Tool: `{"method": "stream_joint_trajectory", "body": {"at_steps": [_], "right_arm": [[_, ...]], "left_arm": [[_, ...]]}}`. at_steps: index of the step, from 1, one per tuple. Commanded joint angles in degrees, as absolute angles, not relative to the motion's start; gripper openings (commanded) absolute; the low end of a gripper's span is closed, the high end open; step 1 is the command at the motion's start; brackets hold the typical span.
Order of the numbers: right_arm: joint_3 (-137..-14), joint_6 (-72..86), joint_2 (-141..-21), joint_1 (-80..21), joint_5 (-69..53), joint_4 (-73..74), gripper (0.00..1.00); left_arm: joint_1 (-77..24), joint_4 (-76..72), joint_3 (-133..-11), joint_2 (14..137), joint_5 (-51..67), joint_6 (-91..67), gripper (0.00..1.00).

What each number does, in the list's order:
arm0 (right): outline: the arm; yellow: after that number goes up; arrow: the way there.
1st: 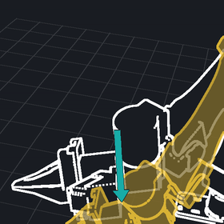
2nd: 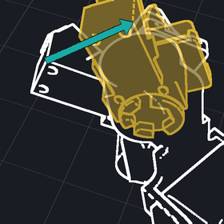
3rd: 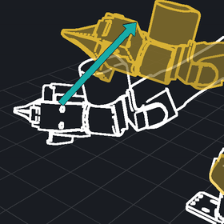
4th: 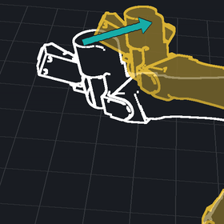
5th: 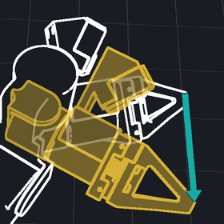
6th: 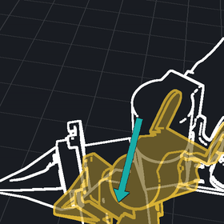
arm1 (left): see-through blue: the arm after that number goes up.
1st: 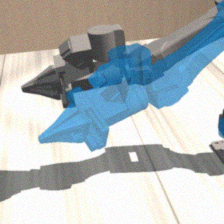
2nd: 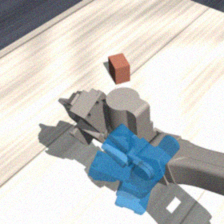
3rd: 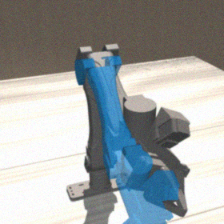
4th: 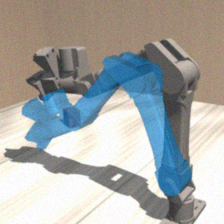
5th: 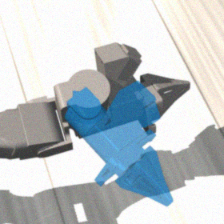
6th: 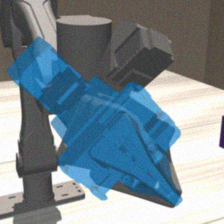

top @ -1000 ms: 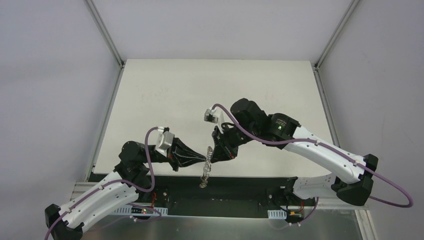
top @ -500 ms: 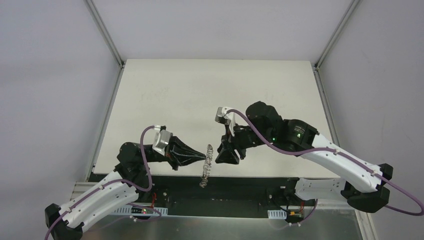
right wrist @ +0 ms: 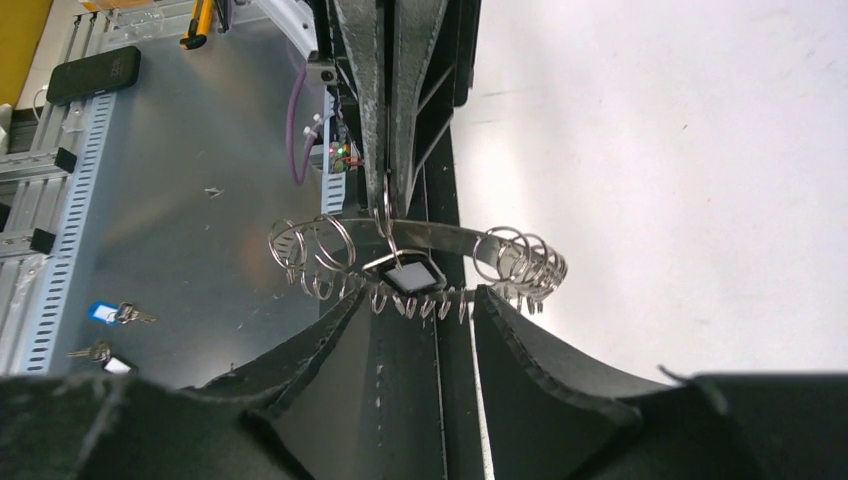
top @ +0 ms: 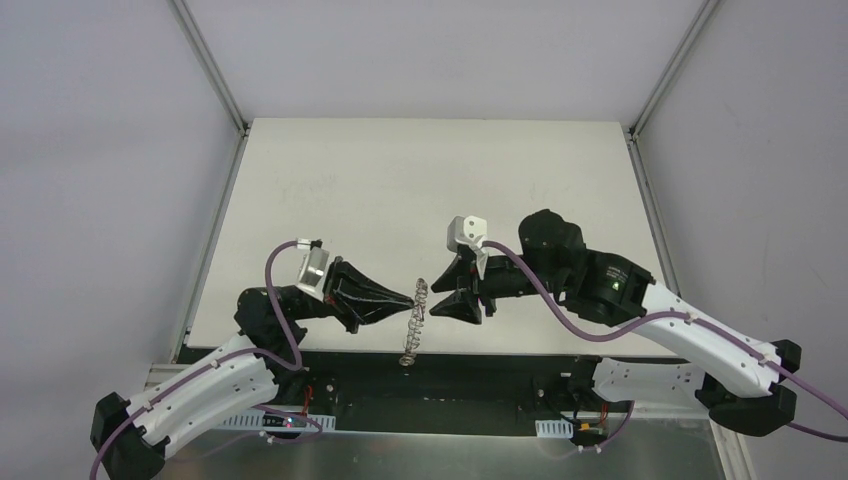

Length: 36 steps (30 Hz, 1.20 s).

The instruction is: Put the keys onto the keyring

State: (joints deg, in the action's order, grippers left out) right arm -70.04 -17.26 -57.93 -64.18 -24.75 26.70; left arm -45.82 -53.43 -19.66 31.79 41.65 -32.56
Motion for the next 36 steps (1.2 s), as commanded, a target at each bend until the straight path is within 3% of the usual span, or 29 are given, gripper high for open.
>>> {"method": "stream_joint_trajectory", "body": {"at_steps": [1, 13, 23, 36], "right_arm": [[-71.7, -21.0, -57.7, -64.6, -26.6, 21.0, 0.45], [-73.5, -21.7, -58.3, -65.3, -28.5, 19.0, 0.4], [-74.7, -20.8, -59.9, -65.5, -28.5, 19.4, 0.21], [-74.6, -18.9, -60.3, -65.6, -27.7, 21.0, 0.11]], "left_arm": [[-46.7, -67.3, -19.8, 34.0, 40.4, -36.8, 0.0], [-46.6, -72.6, -20.5, 37.6, 39.8, -38.8, 0.0], [-46.7, -73.4, -20.6, 39.0, 40.1, -38.5, 0.0], [-46.8, -72.3, -20.2, 37.3, 39.6, -37.6, 0.0]]}}
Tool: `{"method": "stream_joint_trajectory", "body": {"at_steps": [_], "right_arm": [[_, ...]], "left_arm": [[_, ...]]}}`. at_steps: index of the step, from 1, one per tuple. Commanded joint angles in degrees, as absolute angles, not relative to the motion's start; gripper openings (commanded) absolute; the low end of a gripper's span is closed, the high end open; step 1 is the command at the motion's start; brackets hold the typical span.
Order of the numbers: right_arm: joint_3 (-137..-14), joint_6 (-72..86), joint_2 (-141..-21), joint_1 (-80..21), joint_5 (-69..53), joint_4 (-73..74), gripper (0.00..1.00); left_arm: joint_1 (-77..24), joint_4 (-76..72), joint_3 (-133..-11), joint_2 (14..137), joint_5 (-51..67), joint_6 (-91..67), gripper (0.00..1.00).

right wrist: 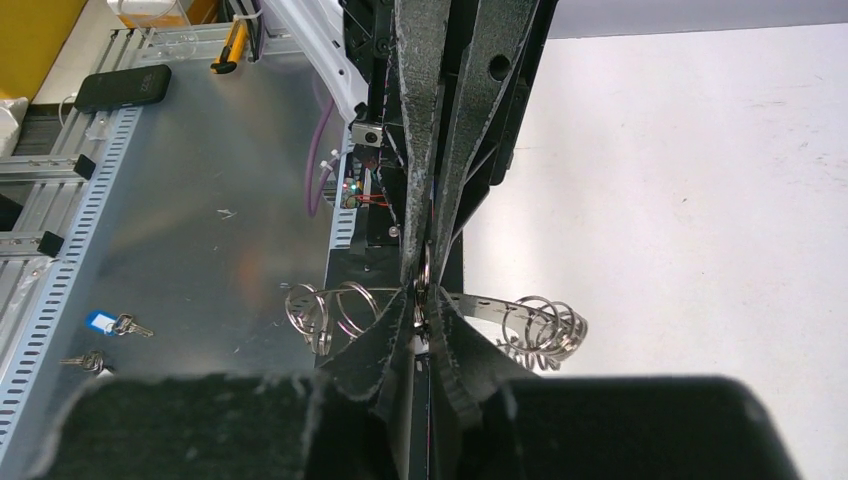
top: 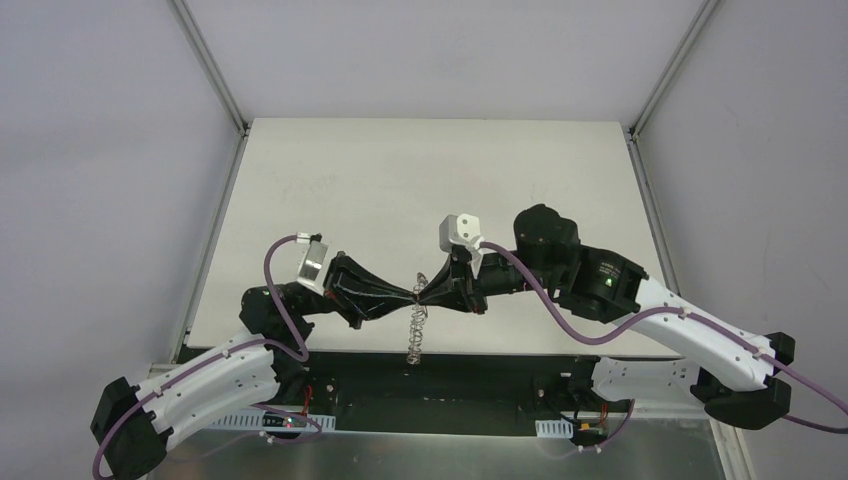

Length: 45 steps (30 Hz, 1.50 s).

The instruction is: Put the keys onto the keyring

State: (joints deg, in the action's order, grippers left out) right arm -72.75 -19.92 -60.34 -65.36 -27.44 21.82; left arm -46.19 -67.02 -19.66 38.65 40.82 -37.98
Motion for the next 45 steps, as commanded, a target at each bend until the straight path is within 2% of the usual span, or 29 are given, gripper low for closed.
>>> {"method": "stream_joint_trajectory", "body": {"at_steps": [1, 5, 12, 15, 21, 27, 34, 45], "right_arm": [[-74.6, -18.7, -60.4, -65.6, -27.6, 21.1, 0.09], [-74.9, -18.1, -60.7, -65.6, -27.7, 21.6, 0.0], [-76.1, -16.6, -61.0, -65.6, -28.0, 21.2, 0.0], [-77.3, -15.5, -61.4, -65.7, -26.3, 23.9, 0.0], [-81.3, -13.2, -63.2, -65.6, -23.0, 34.8, 0.0], [-82.2, -10.9, -64.0, -65.6, -24.3, 42.2, 0.0], [-83.2, -7.3, -67.7, -64.4, -31.0, 46.8, 0.0], [-81.4, -1.9, -69.1, -59.1, -43.5, 44.2, 0.0]], "left_arm": [[-46.8, -72.2, -20.2, 37.2, 39.5, -37.5, 0.0], [-46.8, -72.2, -20.1, 37.0, 39.2, -37.3, 0.0], [-46.8, -71.8, -20.5, 37.8, 40.2, -37.6, 0.0], [-46.8, -63.9, -22.5, 37.1, 41.5, -37.2, 0.0], [-46.8, -44.7, -27.9, 34.4, 44.5, -35.0, 0.14], [-46.8, -33.4, -30.8, 32.9, 42.3, -33.4, 0.2], [-46.8, -21.5, -36.4, 36.3, 43.9, -33.2, 0.21], [-46.8, -12.0, -40.5, 38.9, 49.1, -34.2, 0.2]]}}
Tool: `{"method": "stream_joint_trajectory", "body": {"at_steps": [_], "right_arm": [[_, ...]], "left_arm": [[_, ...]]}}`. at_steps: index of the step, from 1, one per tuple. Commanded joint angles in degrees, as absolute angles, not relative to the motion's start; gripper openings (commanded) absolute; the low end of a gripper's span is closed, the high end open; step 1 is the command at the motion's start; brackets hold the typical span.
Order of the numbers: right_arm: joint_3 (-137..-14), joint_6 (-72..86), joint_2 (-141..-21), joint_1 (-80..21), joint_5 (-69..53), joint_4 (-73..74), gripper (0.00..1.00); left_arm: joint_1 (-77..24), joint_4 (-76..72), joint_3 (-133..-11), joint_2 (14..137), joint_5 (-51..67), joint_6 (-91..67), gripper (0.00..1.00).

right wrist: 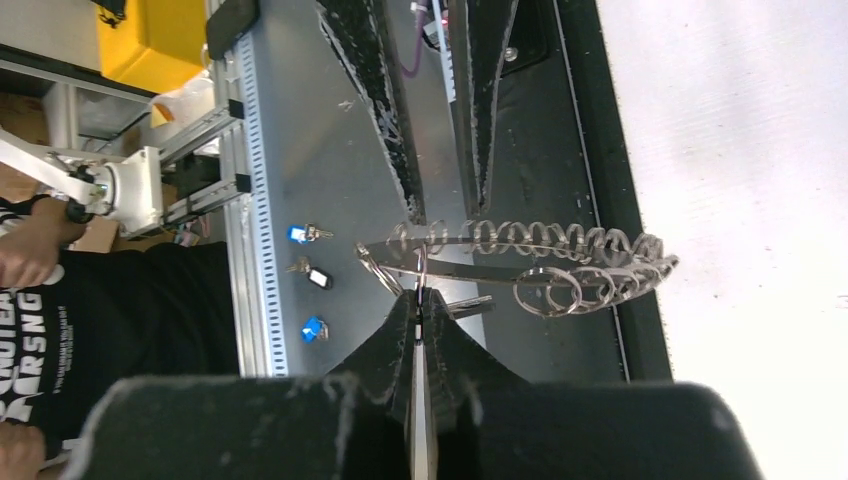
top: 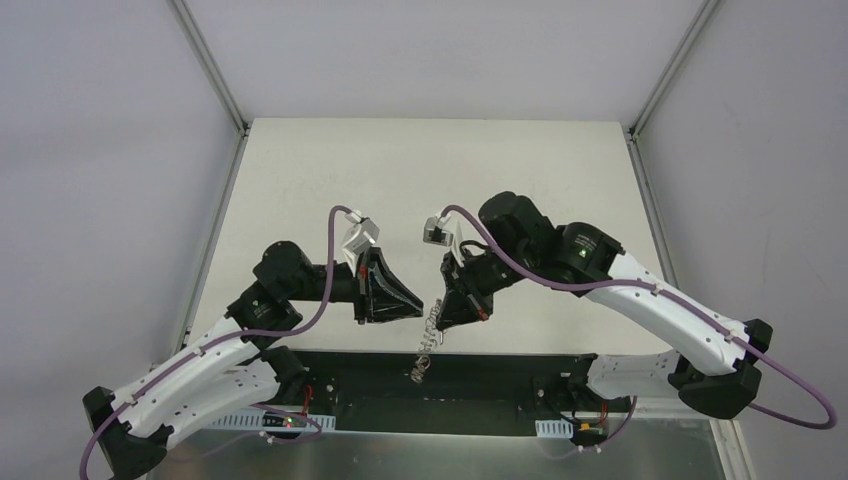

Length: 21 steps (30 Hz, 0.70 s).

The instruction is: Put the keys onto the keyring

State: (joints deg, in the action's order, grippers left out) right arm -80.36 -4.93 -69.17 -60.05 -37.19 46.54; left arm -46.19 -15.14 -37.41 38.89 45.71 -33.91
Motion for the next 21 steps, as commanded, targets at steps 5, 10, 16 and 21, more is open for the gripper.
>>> {"method": "stream_joint_trajectory", "body": {"at_steps": [5, 10, 16, 21], "right_arm": [[-82.3, -2.0, -70.8, -58.7, -45.9, 44.9, 0.0], [-83.3, -2.7, -72.3, -58.6, -47.2, 46.0, 0.0], [-84.7, -3.1, -74.1, -58.6, -47.2, 46.6, 0.0], [-85.6, -3.1, -75.1, -58.4, -46.6, 46.5, 0.0]], "left_arm": [[-46.8, -9.7, -41.8, 40.1, 50.3, -34.2, 0.2], [-46.8, -9.6, -42.9, 41.6, 51.6, -34.2, 0.2], [-46.8, -9.6, -43.9, 43.5, 54.5, -34.7, 0.2], [-46.8, -9.4, -44.3, 44.4, 57.0, -35.2, 0.2]]}}
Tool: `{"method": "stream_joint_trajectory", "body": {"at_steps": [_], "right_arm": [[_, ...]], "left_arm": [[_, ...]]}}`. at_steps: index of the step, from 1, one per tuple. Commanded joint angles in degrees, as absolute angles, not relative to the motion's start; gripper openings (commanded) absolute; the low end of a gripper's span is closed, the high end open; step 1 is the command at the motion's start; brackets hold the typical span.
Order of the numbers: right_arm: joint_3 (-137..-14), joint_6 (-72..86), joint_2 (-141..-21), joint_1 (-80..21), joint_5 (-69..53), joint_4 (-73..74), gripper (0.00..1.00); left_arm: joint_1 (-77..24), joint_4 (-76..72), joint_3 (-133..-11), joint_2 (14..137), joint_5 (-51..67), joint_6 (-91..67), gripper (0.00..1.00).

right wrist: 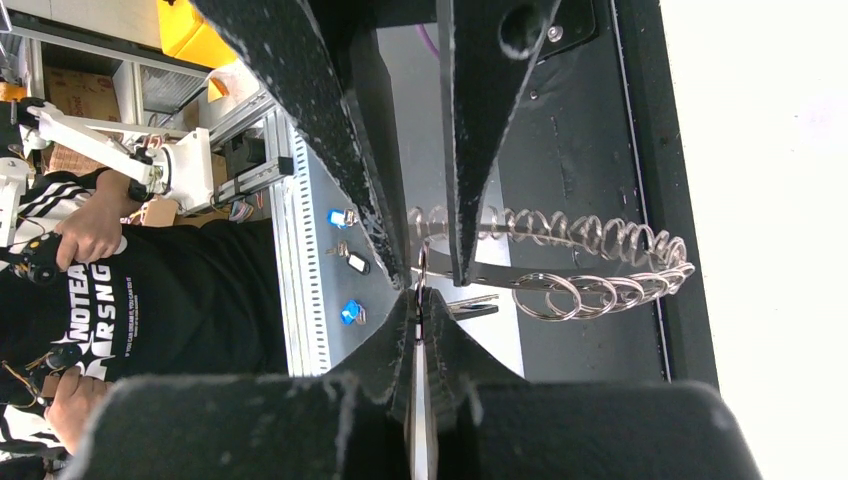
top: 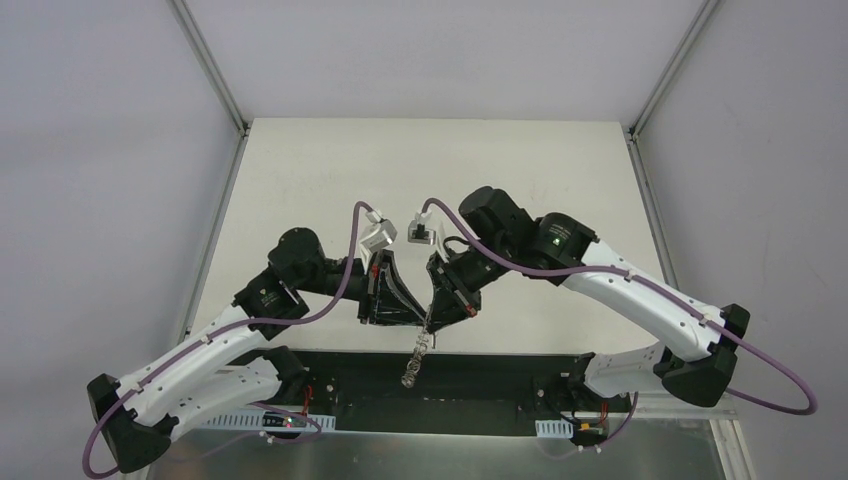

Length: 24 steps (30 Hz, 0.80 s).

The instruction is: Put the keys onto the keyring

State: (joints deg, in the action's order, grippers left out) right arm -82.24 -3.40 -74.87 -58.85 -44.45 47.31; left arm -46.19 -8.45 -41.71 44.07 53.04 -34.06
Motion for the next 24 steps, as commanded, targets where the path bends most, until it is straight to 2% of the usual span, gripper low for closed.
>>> {"method": "stream_joint_trajectory", "body": {"at_steps": [1, 6, 10, 15, 24], "right_arm": [[-85.7, -3.1, -75.1, -58.4, -46.6, 46.4, 0.0], [-86.0, -3.1, -75.9, -58.2, -46.4, 46.1, 0.0], [-86.5, -3.4, -76.9, -58.2, -46.0, 46.8, 0.0], [-86.6, -3.6, -76.8, -58.2, -45.7, 47.1, 0.0], [-86.0, -6.1, -76.7, -58.4, -44.9, 48.6, 0.0]], "left_arm": [[-46.8, -9.3, -44.3, 44.5, 57.3, -35.3, 0.2], [-46.8, -9.0, -44.1, 44.1, 57.7, -35.0, 0.18], [-46.8, -8.6, -44.2, 44.2, 57.8, -34.6, 0.13], [-46.8, -8.3, -44.2, 44.3, 58.0, -34.0, 0.0], [-46.8, -8.2, -44.6, 43.9, 58.8, -32.7, 0.0]]}}
